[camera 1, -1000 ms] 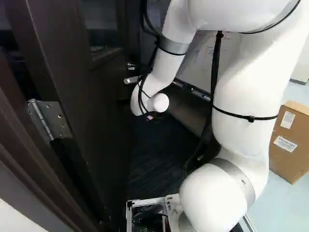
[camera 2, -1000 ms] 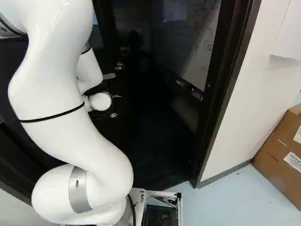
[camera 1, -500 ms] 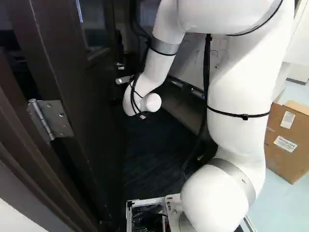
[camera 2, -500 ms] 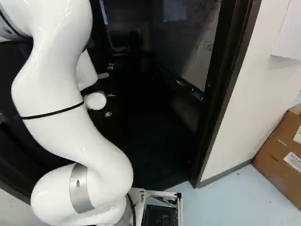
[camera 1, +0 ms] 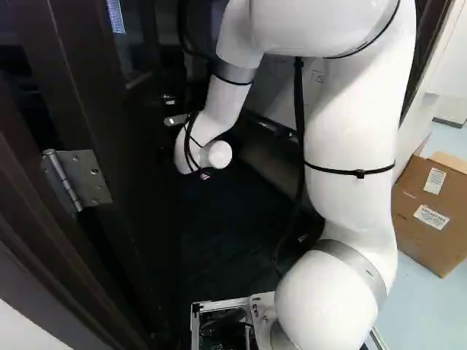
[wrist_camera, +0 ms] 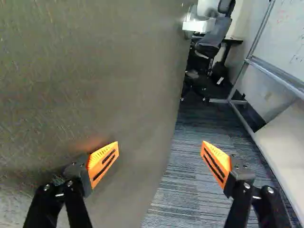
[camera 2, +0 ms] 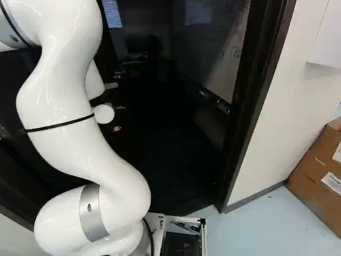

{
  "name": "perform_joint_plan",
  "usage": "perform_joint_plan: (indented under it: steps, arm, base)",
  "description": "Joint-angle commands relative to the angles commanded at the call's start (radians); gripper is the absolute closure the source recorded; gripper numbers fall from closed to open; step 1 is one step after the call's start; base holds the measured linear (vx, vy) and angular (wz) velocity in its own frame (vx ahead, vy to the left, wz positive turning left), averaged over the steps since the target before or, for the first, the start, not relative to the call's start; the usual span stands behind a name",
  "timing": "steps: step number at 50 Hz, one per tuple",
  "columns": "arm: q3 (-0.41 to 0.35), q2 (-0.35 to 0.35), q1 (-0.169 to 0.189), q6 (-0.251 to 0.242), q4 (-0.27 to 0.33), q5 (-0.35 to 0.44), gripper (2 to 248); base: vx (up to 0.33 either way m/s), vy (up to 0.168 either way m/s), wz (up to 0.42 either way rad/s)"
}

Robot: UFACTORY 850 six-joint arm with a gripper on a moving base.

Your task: Open the door and move inside

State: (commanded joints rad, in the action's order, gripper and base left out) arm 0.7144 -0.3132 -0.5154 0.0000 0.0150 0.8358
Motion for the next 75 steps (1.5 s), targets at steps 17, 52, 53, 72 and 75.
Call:
perform_joint_plan:
  steps: [17, 52, 53, 72, 75]
  arm:
    - [0.048, -0.039, -0.043, 0.0, -0.025, 0.0, 3]
    - [0.149, -0.12, -0.128, 0.0, 0.007, 0.0, 3]
    - [0.152, -0.122, -0.13, 0.0, 0.009, 0.0, 3]
    - [0.209, -0.166, -0.172, 0.0, 0.045, 0.0, 3]
    - [0.215, -0.171, -0.175, 0.0, 0.046, 0.0, 3]
  base:
    - [0.0, 0.0, 0.0]
    - [0.0, 0.0, 0.0]
    - [0.0, 0.0, 0.0]
    - [0.0, 0.0, 0.0]
    - [0.0, 0.0, 0.0]
